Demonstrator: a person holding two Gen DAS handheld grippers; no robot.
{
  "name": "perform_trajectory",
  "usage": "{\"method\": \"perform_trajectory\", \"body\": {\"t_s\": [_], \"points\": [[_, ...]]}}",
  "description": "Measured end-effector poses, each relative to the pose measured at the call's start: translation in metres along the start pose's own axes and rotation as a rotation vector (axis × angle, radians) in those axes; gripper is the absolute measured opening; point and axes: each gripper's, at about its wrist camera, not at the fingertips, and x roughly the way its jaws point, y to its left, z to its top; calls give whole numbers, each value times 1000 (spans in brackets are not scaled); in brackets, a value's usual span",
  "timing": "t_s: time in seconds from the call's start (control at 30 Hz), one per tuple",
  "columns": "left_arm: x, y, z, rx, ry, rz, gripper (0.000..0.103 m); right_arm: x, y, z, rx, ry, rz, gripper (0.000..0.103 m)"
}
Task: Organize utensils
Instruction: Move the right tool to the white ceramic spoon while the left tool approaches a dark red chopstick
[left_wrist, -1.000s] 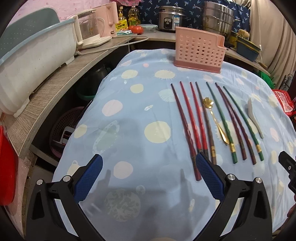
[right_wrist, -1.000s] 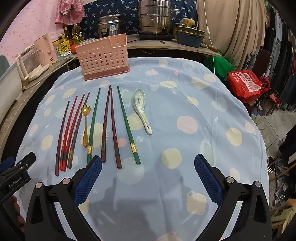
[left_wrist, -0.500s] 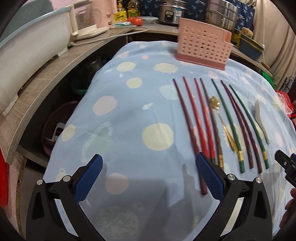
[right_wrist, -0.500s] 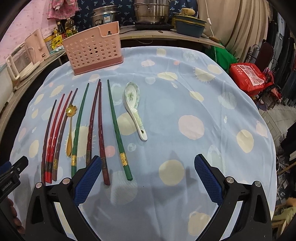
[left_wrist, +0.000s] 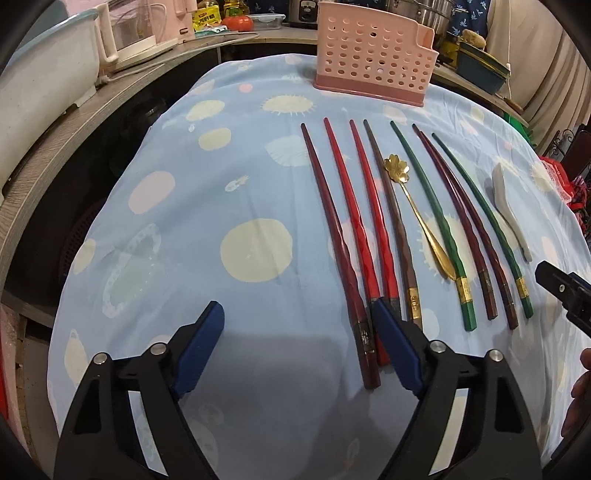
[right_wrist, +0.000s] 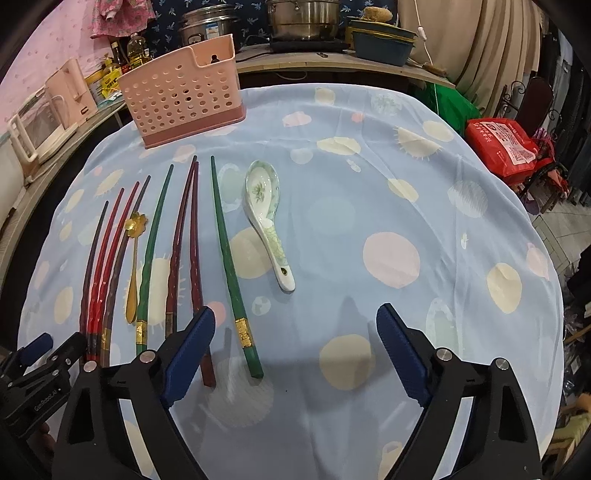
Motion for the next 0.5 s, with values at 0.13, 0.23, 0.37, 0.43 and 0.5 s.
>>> {"method": "perform_trajectory", "body": {"t_s": [0.13, 0.23, 0.37, 0.43, 0.5], "points": [[-3, -1, -6, 19, 6, -16, 63, 1, 2, -2, -6, 9, 9, 77], [-4, -3, -11, 41, -2, -8, 61, 1, 2, -2, -5, 12, 19, 74], [-4, -3, -12, 49, -9, 10, 54, 3, 2, -2, -3, 20, 30, 69], [-4, -2, -12, 54, -13, 10, 52, 7, 1, -1, -11, 22, 23, 68], [-4, -1, -12, 53, -15, 11, 51, 11, 1, 2, -15, 22, 22, 66]]}}
